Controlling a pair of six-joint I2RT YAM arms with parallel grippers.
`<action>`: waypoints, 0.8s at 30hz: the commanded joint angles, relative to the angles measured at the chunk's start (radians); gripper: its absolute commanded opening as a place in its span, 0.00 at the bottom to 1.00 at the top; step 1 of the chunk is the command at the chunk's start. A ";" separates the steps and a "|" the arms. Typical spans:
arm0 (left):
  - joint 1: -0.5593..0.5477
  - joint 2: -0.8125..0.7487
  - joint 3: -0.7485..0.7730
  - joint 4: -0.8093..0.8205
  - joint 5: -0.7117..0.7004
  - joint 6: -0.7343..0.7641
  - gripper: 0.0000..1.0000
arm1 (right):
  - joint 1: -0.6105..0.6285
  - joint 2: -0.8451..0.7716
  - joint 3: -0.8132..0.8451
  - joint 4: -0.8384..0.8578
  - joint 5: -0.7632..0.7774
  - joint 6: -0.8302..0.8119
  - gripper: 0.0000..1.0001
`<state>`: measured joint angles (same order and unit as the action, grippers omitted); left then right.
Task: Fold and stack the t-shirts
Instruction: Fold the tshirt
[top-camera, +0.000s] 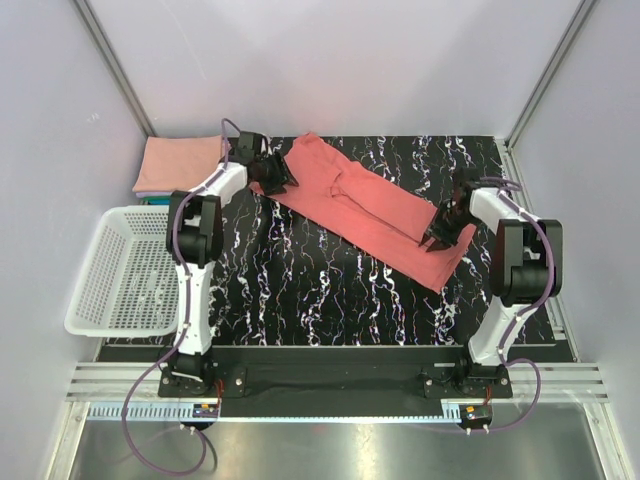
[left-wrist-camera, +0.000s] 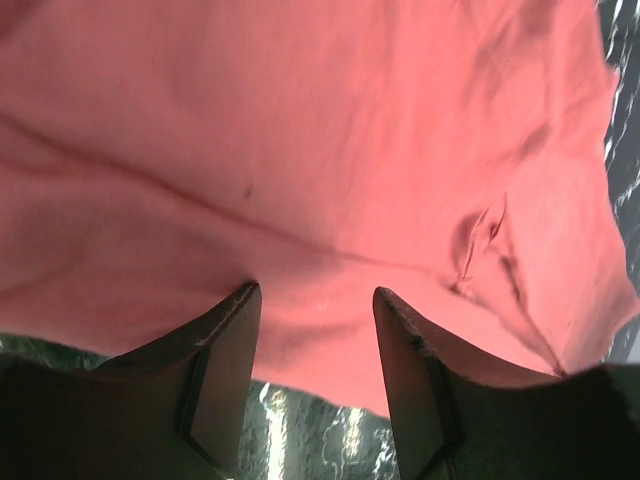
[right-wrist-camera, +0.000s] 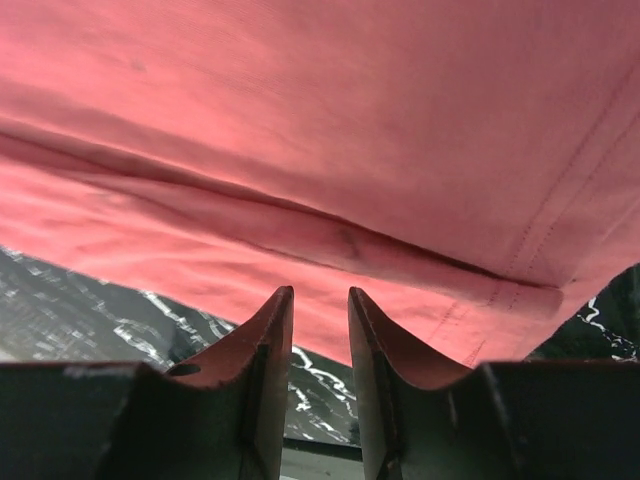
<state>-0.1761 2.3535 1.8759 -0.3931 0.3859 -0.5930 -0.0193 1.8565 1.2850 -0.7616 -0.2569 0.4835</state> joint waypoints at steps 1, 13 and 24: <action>-0.005 0.038 0.138 -0.094 -0.103 0.035 0.54 | 0.045 -0.059 -0.050 0.033 0.053 0.041 0.36; -0.003 0.090 0.158 -0.096 -0.099 0.064 0.55 | 0.110 -0.183 -0.118 0.004 0.128 0.090 0.35; -0.003 0.110 0.143 -0.078 -0.081 0.088 0.56 | 0.102 -0.115 -0.259 0.012 0.251 0.145 0.29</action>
<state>-0.1776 2.4268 2.0079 -0.4706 0.3138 -0.5476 0.0841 1.7428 1.0386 -0.7525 -0.0689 0.5987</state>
